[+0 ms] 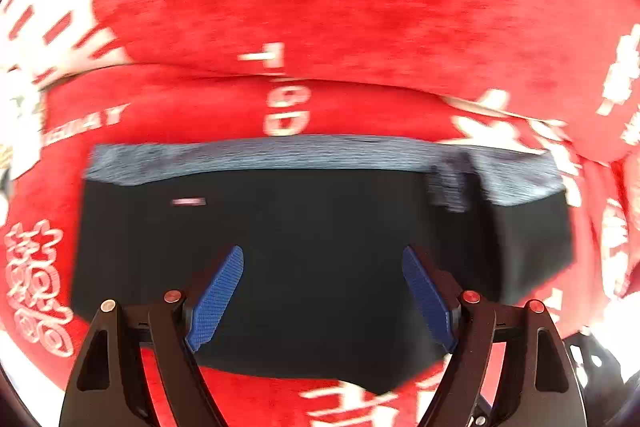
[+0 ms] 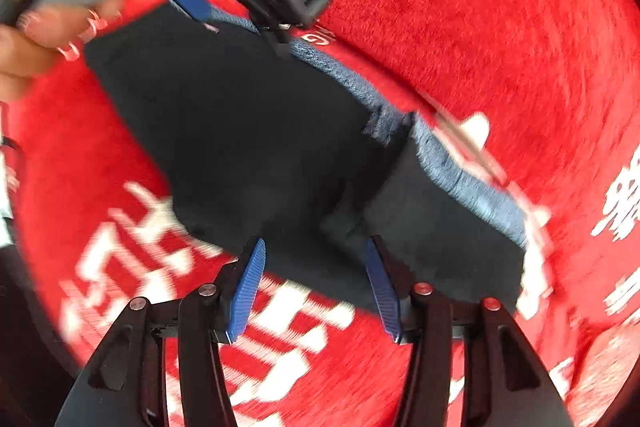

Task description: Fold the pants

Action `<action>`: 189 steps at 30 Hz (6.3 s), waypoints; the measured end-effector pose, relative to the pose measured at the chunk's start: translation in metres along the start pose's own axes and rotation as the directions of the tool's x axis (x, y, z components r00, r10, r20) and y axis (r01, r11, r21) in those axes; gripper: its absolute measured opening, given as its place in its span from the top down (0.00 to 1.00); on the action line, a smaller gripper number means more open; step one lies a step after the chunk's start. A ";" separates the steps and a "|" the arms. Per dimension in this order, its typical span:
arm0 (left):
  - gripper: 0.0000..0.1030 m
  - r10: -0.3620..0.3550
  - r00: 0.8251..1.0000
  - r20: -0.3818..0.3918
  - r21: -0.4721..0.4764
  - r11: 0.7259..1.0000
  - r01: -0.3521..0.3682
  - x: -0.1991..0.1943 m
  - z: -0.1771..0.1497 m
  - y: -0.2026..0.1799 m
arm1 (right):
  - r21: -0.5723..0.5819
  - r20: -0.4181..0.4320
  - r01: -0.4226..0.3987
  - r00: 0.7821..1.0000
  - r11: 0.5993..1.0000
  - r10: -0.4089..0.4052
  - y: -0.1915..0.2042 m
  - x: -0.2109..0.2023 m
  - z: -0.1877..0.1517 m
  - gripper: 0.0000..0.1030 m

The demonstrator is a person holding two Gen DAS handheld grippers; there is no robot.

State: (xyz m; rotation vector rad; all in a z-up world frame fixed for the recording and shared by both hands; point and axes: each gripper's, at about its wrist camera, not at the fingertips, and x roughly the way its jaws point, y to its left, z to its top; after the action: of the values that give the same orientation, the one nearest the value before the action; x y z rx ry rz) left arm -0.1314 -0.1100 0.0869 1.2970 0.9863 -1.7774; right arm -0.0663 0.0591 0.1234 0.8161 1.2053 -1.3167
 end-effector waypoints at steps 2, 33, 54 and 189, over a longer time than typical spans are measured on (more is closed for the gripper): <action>0.20 -0.099 0.994 -0.036 0.046 0.994 0.100 -0.001 -0.001 -0.020 | 0.258 0.007 -0.152 0.988 0.954 0.155 -0.042 -0.005 -0.004 0.45; 0.38 -0.079 0.994 -0.081 0.058 0.995 0.084 0.027 -0.022 -0.078 | 0.902 0.210 -0.353 0.862 0.249 0.461 -0.181 0.066 -0.076 0.88; 0.38 -0.102 0.987 -0.123 0.078 0.991 0.112 0.070 0.007 -0.115 | 0.837 0.108 -0.282 0.925 0.469 0.363 -0.261 0.107 -0.004 0.80; 0.01 0.114 0.969 -0.219 -0.206 0.965 -0.160 -0.007 -0.079 0.107 | 0.460 -0.158 -0.300 0.898 0.835 0.410 -0.023 0.049 0.078 0.27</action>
State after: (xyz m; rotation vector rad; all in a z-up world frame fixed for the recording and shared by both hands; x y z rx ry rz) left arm -0.0032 -0.0876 0.0596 1.3880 1.1436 -1.4043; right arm -0.0812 -0.0311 0.0993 1.4920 0.8949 -1.1965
